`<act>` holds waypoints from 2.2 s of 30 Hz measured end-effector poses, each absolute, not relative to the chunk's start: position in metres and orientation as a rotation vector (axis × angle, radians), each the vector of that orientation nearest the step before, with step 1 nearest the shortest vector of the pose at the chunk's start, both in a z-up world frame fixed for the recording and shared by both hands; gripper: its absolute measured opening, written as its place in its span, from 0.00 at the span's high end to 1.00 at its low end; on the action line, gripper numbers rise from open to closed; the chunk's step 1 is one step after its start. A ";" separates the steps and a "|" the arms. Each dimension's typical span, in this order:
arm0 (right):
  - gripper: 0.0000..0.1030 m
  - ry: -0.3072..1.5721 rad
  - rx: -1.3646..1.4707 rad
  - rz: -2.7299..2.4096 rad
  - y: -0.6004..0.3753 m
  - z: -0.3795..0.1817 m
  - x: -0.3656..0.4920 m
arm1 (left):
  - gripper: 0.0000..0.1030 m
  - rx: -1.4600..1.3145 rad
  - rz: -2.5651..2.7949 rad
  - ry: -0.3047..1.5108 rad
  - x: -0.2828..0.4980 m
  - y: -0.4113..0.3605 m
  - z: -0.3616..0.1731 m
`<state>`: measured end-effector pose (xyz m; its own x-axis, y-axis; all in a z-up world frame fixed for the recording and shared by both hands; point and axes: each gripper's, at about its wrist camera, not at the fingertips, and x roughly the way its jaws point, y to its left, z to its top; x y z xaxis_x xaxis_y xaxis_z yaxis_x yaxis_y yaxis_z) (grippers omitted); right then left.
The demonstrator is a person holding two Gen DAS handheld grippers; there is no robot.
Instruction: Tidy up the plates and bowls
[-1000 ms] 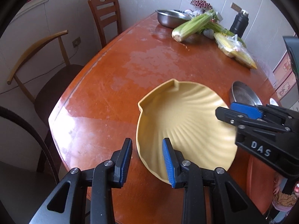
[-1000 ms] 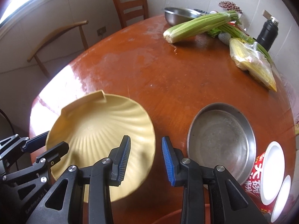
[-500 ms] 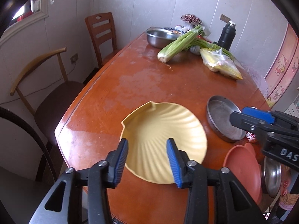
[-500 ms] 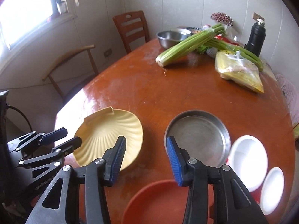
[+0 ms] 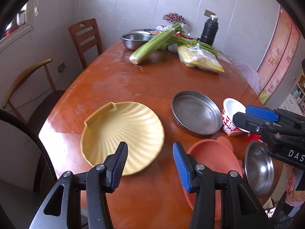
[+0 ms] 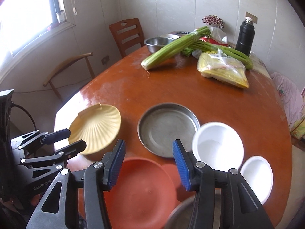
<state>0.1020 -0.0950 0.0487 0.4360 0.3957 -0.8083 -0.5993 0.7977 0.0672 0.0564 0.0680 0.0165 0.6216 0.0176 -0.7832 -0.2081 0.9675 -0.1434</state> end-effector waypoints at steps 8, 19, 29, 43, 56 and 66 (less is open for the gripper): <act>0.49 0.997 -0.301 0.643 -0.119 0.019 0.098 | 0.52 -0.246 0.103 0.960 0.050 0.037 -0.005; 0.49 1.074 -0.345 0.656 -0.125 -0.016 0.107 | 0.52 -0.279 0.095 1.038 0.042 0.021 -0.028; 0.49 1.100 -0.408 0.657 -0.114 -0.036 0.111 | 0.52 -0.270 0.080 1.102 0.040 0.005 -0.042; 0.49 1.163 -0.346 0.664 -0.105 -0.048 0.121 | 0.70 -0.243 0.091 1.112 0.042 0.004 -0.050; 0.49 1.206 -0.339 0.700 -0.088 -0.052 0.112 | 0.72 -0.337 0.154 1.070 0.039 0.043 -0.051; 0.49 1.203 -0.367 0.734 -0.076 -0.054 0.094 | 0.72 -0.436 0.177 1.020 0.023 0.068 -0.046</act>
